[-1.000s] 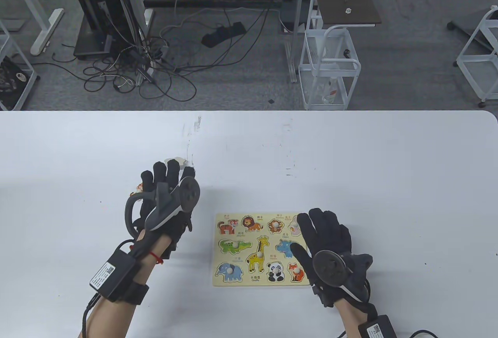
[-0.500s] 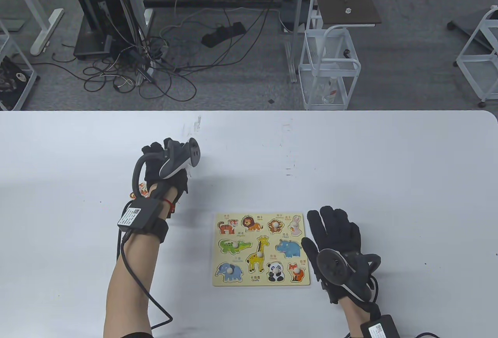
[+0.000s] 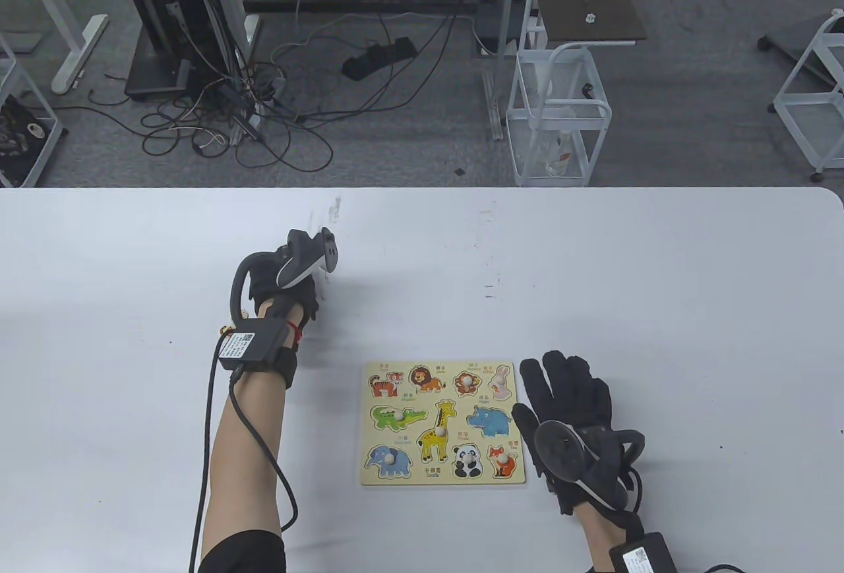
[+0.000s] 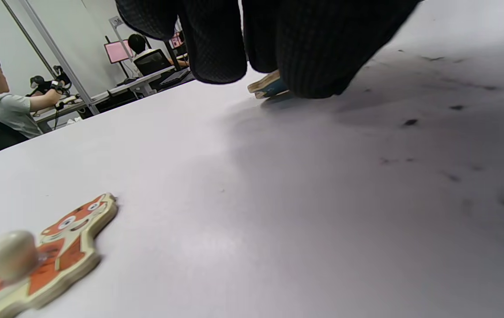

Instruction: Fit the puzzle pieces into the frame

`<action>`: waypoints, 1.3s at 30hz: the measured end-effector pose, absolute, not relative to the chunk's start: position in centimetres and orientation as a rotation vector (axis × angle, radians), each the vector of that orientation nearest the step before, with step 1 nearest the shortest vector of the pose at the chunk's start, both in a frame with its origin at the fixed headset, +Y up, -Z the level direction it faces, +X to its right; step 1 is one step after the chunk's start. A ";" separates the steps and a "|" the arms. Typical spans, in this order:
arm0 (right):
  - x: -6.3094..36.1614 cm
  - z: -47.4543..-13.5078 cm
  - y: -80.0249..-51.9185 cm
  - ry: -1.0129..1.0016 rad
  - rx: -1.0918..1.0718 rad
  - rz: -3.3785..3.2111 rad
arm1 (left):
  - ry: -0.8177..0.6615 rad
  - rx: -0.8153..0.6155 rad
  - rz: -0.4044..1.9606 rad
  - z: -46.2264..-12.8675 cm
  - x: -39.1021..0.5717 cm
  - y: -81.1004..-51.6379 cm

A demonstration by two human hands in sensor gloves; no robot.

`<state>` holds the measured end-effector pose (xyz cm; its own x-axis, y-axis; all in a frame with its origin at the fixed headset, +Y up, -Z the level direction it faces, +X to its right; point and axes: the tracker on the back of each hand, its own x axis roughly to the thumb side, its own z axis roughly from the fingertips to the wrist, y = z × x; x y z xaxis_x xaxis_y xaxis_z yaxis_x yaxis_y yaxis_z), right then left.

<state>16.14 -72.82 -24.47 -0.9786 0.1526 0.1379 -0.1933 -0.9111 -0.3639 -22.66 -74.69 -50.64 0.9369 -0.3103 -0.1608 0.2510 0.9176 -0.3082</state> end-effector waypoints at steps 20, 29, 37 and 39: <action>15.6 -24.5 -73.0 -0.522 0.192 2.916 | 0.127 -0.126 -0.191 -49.5 -23.1 -71.5; 15.6 -24.4 -73.1 -0.511 0.195 2.879 | -0.005 -0.013 -0.183 -45.3 -20.7 -66.3; 15.1 -24.3 -73.1 -0.480 0.231 2.757 | -0.185 0.126 -0.044 -38.1 -17.7 -61.4; 14.8 -24.1 -73.0 -0.474 0.276 2.715 | -0.234 0.165 0.027 -35.9 -16.8 -60.8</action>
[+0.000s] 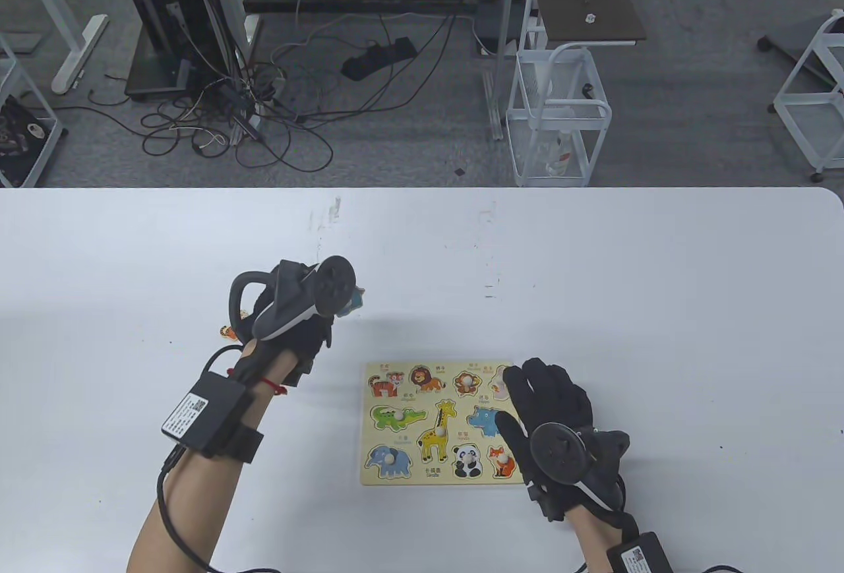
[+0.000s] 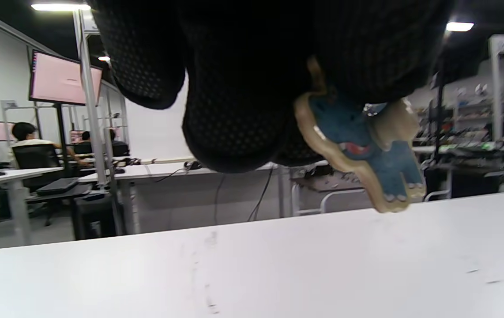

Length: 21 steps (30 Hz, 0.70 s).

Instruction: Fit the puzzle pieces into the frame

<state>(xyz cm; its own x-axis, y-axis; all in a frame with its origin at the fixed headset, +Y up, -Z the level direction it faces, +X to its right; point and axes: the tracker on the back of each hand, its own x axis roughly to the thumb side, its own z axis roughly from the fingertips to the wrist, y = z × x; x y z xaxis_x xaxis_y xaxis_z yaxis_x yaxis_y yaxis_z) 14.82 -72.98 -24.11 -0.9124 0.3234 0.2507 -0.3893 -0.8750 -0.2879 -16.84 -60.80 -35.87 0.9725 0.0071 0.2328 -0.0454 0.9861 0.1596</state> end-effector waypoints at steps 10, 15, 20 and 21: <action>13.2 -23.3 -72.6 -0.249 0.303 2.233 | -0.459 0.168 0.301 -27.1 -11.8 -63.4; 12.6 -23.2 -72.9 -0.114 0.343 2.014 | -0.529 0.100 0.425 -25.0 -10.4 -64.6; 12.4 -23.3 -73.5 0.018 0.379 1.887 | -0.494 0.102 0.482 -23.9 -10.1 -65.7; 12.4 -23.3 -73.6 0.027 0.375 1.873 | -0.484 0.100 0.503 -23.8 -10.3 -66.0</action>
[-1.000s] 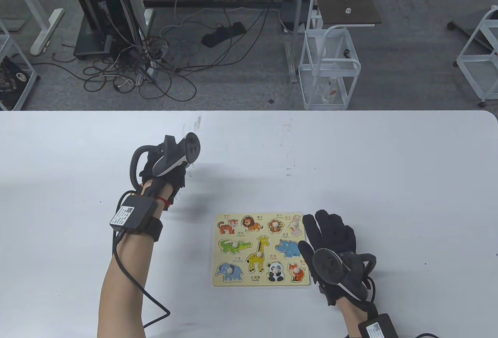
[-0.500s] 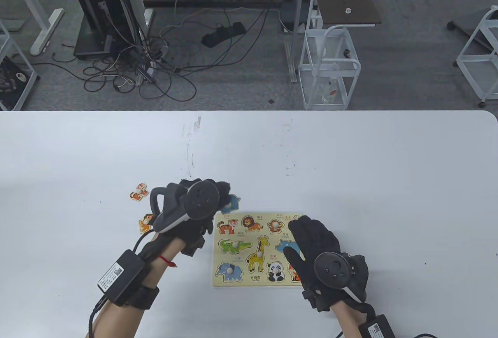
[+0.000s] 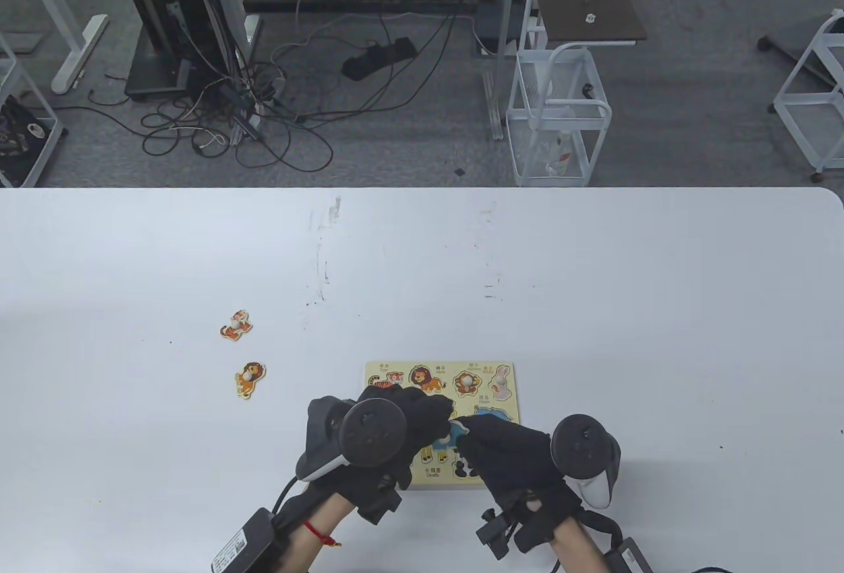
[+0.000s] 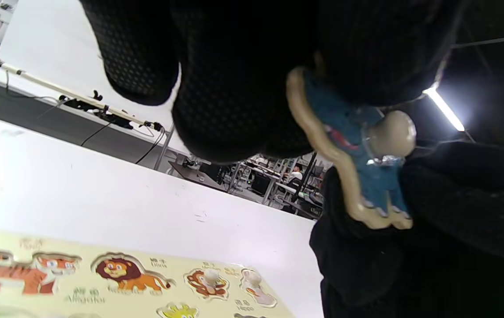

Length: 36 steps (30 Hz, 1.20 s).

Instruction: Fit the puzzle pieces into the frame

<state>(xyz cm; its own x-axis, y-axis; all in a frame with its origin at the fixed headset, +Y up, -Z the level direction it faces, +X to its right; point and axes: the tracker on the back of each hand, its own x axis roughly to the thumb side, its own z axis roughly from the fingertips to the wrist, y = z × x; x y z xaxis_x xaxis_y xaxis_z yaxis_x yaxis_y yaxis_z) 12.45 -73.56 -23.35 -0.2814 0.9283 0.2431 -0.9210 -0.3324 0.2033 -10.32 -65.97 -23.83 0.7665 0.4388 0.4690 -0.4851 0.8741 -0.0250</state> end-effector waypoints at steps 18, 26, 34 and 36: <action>12.8 -24.0 -75.4 0.108 0.247 1.784 | -0.255 -0.206 1.200 -23.8 -13.9 -74.2; 12.3 -22.0 -72.3 -0.376 0.288 2.267 | -0.156 -0.145 1.108 -24.1 -14.6 -74.7; 9.5 -19.8 -70.9 -0.680 0.540 2.542 | -0.161 -0.135 1.023 -23.8 -13.7 -74.5; 9.1 -19.6 -71.0 -0.719 0.573 2.572 | -0.167 -0.135 1.024 -23.7 -13.5 -74.5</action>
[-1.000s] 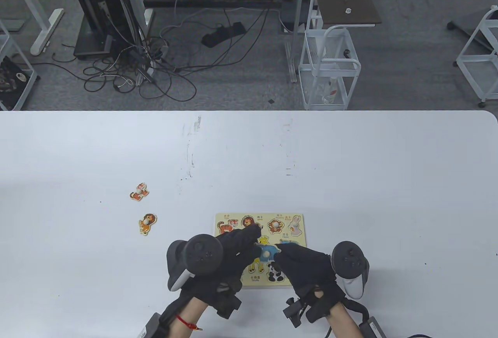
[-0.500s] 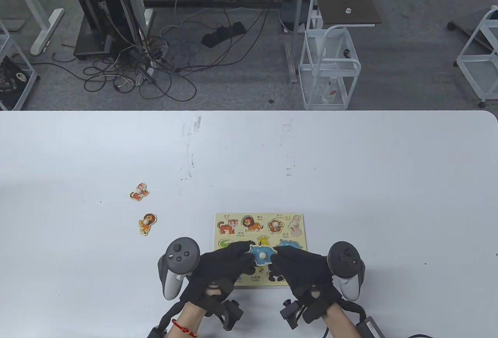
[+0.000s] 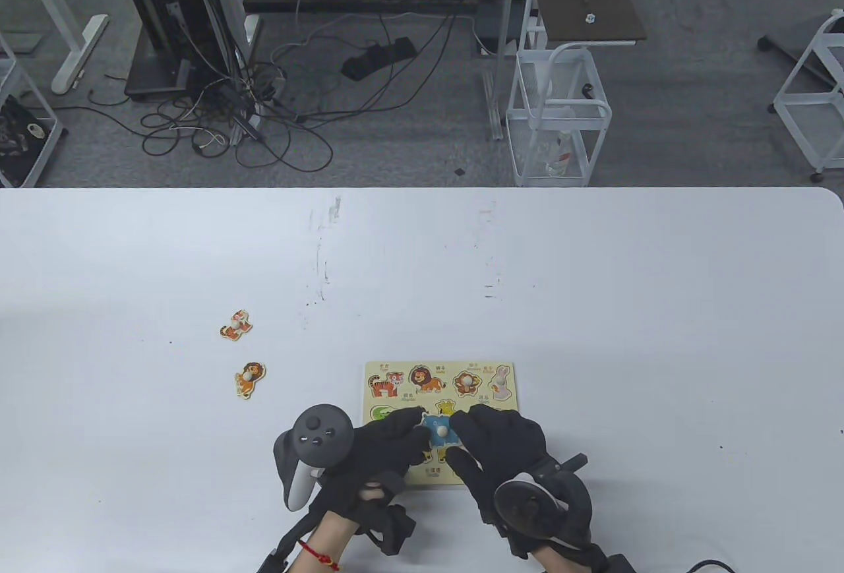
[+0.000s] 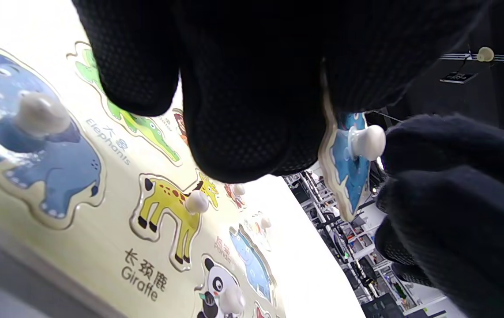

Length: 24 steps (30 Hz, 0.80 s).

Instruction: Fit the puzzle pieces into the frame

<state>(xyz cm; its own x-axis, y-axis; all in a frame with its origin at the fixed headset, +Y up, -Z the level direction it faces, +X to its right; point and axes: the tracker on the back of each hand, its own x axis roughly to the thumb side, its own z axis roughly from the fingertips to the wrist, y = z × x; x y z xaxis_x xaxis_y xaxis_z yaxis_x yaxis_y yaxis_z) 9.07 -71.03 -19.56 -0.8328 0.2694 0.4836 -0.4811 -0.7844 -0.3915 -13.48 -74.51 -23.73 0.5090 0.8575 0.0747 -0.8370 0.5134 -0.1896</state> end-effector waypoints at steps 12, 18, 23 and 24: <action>8.4 -19.7 -71.8 -0.698 0.603 2.606 | -0.198 -0.244 1.033 -23.7 -12.6 -74.8; 8.5 -20.1 -71.8 -0.612 0.578 2.547 | -0.238 -0.293 1.000 -23.9 -12.3 -75.0; 8.6 -20.0 -71.2 -0.641 0.590 2.535 | -0.298 -0.218 0.892 -23.4 -12.2 -73.7; 8.8 -20.1 -71.0 -0.637 0.576 2.530 | -0.312 -0.180 0.854 -23.3 -12.2 -73.4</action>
<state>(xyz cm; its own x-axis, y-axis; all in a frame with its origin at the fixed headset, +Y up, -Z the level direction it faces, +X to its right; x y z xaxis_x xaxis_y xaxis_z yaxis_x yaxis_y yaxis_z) 8.82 -71.01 -20.05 -0.8036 0.3316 0.4943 -0.5262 -0.7839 -0.3296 -12.17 -73.37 -23.26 0.6154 0.7632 0.1971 -0.7109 0.6454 -0.2794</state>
